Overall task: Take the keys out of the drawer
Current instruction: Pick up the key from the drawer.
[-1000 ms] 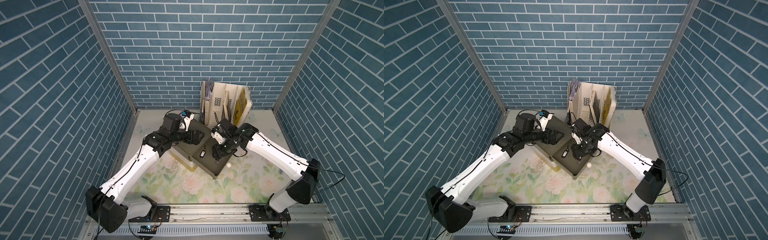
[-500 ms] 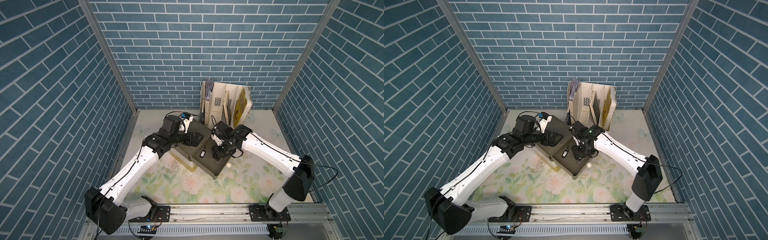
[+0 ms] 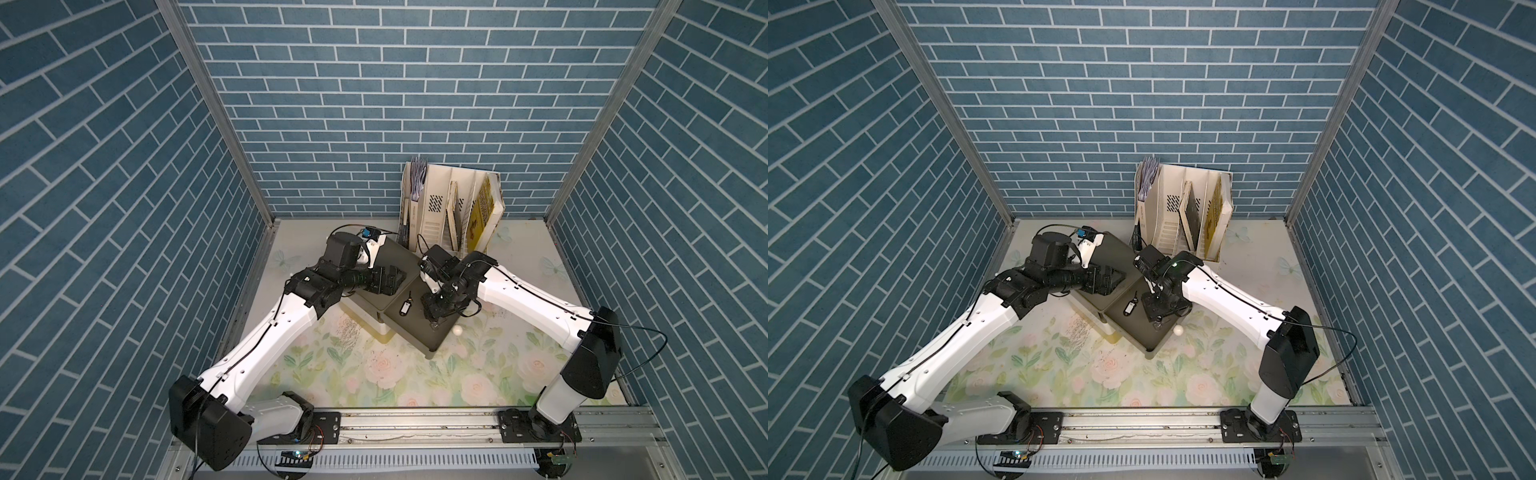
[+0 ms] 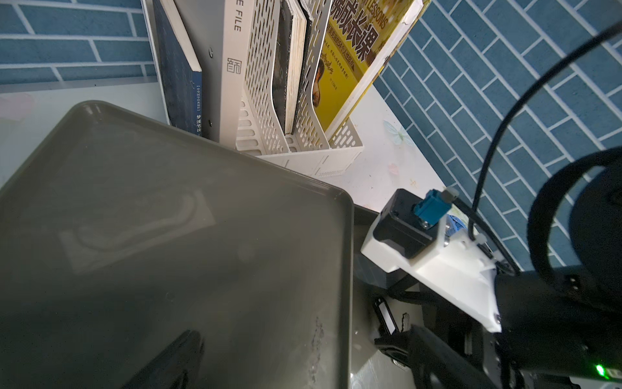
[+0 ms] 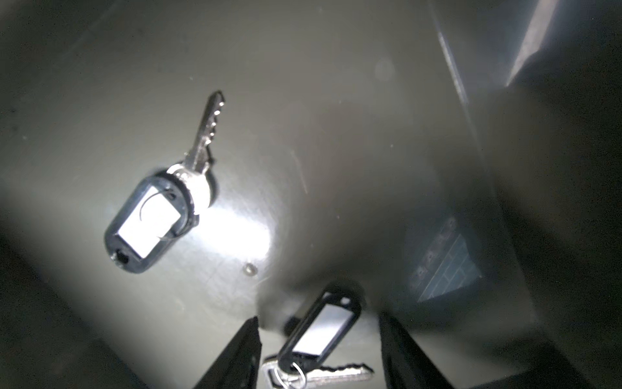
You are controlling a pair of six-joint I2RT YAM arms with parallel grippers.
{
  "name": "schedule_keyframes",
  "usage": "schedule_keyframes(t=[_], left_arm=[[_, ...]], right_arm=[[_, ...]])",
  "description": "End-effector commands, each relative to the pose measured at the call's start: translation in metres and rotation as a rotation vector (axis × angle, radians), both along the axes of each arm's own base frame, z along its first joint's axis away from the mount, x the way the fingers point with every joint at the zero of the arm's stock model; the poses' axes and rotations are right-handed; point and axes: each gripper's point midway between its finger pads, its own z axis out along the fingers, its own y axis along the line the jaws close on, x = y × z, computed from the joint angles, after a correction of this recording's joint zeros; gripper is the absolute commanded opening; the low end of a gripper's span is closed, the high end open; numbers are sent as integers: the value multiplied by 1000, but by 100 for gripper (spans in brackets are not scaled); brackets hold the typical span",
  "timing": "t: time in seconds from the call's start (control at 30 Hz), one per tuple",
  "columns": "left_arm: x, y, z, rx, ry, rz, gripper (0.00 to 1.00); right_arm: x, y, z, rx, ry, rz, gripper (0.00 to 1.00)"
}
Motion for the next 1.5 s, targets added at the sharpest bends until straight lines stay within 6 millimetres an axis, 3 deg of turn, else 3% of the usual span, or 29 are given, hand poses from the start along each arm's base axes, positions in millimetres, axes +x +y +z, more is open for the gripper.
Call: schedule_keyframes(t=[0.0, 0.27, 0.4, 0.63, 0.8, 1.03, 1.2, 1.47], left_arm=[[-4, 4, 2, 3, -17, -7, 100], [-5, 5, 2, 1, -14, -6, 100], [-5, 5, 1, 1, -13, -7, 100], [-4, 6, 2, -1, -14, -5, 100], [-4, 5, 3, -3, -15, -6, 100], [-3, 4, 3, -5, -11, -8, 100], [-4, 4, 9, -13, -22, -11, 100], [-9, -4, 34, -86, -86, -62, 100]], right_arm=[[-1, -1, -9, -33, 14, -15, 56], [2, -1, -10, -46, 7, -15, 38], [6, 1, -4, -39, -9, -17, 23], [9, 1, 4, -32, -32, -24, 15], [13, 1, 11, -25, -57, -30, 1], [21, 2, 23, -18, -100, -39, 0], [29, 8, 48, 51, -171, -55, 0], [39, 19, 115, 294, -340, -88, 0]])
